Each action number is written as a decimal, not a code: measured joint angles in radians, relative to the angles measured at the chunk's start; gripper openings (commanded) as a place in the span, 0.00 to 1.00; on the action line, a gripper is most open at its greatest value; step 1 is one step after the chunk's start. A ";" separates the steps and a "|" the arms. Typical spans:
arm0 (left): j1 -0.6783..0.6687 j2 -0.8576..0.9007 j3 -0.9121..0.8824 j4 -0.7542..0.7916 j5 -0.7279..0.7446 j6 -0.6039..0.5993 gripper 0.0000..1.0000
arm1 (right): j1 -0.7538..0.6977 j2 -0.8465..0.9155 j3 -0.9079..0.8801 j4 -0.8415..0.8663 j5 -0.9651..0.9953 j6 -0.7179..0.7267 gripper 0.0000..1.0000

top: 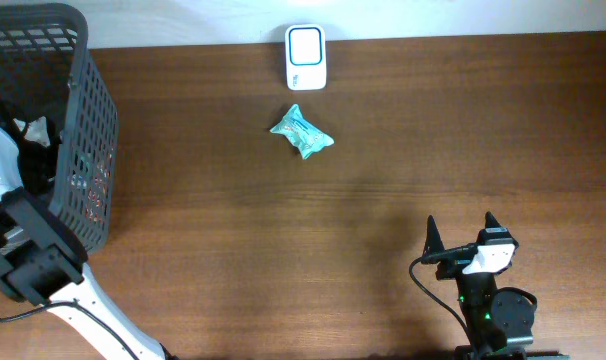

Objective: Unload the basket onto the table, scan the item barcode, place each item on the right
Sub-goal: 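Take the small green tissue pack from the basket to the table, then take the red chocolate bar from the basket to the table, then place the white tube from the basket beside the other items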

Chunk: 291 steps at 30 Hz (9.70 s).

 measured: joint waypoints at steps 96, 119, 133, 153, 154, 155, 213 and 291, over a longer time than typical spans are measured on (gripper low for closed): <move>0.050 -0.116 0.663 -0.284 -0.040 -0.170 0.93 | 0.000 0.000 0.000 0.000 0.000 0.000 0.99; 0.035 -0.113 -0.208 0.053 0.032 0.314 0.67 | 0.000 0.000 0.000 0.000 0.000 0.000 0.99; -0.057 -0.117 -0.205 0.091 -0.209 0.135 0.00 | 0.000 0.000 0.000 0.000 0.000 0.000 0.99; -0.381 -0.555 0.418 -0.084 0.336 -0.473 0.00 | 0.000 0.000 0.000 0.000 0.000 0.000 0.99; -0.427 -0.550 0.388 -0.087 0.308 -0.472 0.00 | 0.000 0.000 0.000 0.000 0.001 0.000 0.99; -0.475 -0.547 0.338 -0.096 0.274 -0.472 0.00 | 0.000 0.000 0.000 0.000 0.001 0.000 0.99; -0.042 -0.190 0.217 0.111 -0.463 -0.051 0.93 | 0.000 0.000 0.000 0.000 0.000 0.000 0.99; -0.902 -0.078 0.090 -0.107 -0.309 -0.451 0.99 | 0.000 0.000 0.000 0.000 0.003 0.000 0.99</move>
